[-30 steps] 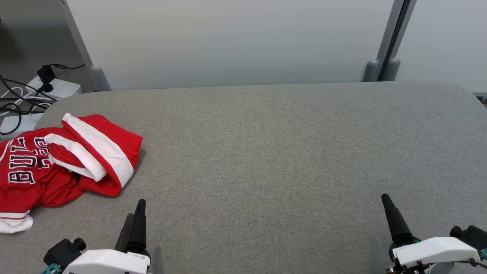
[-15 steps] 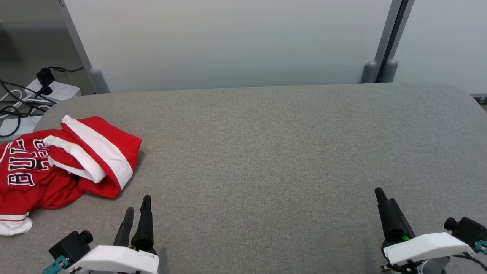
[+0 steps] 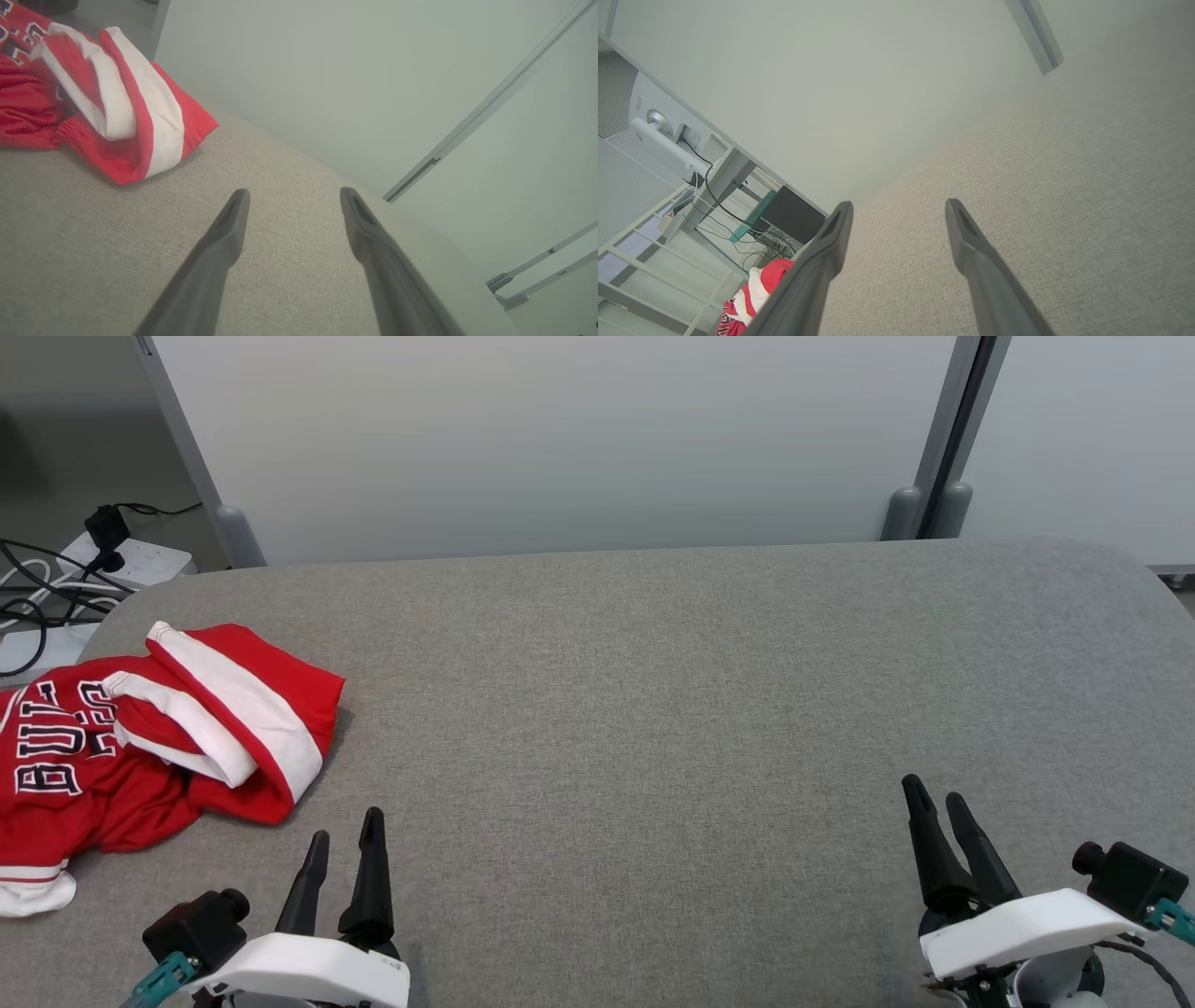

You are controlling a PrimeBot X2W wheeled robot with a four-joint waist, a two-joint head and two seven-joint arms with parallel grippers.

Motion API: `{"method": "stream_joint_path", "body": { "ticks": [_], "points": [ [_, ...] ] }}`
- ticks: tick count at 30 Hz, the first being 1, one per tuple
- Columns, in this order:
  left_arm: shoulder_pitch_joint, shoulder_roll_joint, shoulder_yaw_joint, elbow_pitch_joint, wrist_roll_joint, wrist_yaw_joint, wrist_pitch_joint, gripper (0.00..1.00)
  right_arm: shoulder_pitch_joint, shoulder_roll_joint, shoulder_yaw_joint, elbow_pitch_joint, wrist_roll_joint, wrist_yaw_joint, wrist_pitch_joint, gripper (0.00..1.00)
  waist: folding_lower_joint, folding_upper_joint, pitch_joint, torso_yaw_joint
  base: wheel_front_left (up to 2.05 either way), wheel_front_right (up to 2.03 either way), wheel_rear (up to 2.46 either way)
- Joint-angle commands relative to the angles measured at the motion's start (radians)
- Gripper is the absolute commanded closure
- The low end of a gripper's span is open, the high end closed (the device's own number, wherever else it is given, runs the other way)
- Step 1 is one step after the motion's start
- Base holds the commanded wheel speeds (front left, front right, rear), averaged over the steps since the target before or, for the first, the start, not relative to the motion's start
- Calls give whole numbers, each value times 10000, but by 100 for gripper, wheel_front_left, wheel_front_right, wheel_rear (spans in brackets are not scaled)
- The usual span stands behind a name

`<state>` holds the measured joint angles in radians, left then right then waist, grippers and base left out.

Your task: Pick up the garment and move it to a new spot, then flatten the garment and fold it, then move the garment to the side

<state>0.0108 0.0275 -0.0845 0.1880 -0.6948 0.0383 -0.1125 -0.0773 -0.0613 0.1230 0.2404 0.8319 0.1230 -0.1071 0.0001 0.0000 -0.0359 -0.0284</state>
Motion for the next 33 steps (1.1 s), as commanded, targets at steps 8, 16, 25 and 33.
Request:
{"method": "stream_joint_path", "body": {
  "ticks": [8, 16, 25, 33],
  "points": [
    [-722, 170, 14, -560, 1198, 235, -324, 0, -542, -164, 415, -454, -1026, 60, -378, 0, -1, 0, 6, -21, 0, 0, 0],
    [-767, 181, -107, -623, 2162, 354, -559, 0, -630, -209, 611, -560, -1886, 63, -613, 0, -1, 0, -34, -45, 0, 0, 0],
    [-819, 194, -246, -718, 3092, 275, -823, 0, -703, -288, 794, -733, -2897, 67, -877, 0, -1, 0, -73, -81, 0, 0, 0],
    [-855, 206, -375, -783, 3869, 383, -1058, 0, -783, -317, 990, -833, -3759, 71, -1112, 0, -1, 0, -96, -179, 0, 0, 0]
  ]
}}
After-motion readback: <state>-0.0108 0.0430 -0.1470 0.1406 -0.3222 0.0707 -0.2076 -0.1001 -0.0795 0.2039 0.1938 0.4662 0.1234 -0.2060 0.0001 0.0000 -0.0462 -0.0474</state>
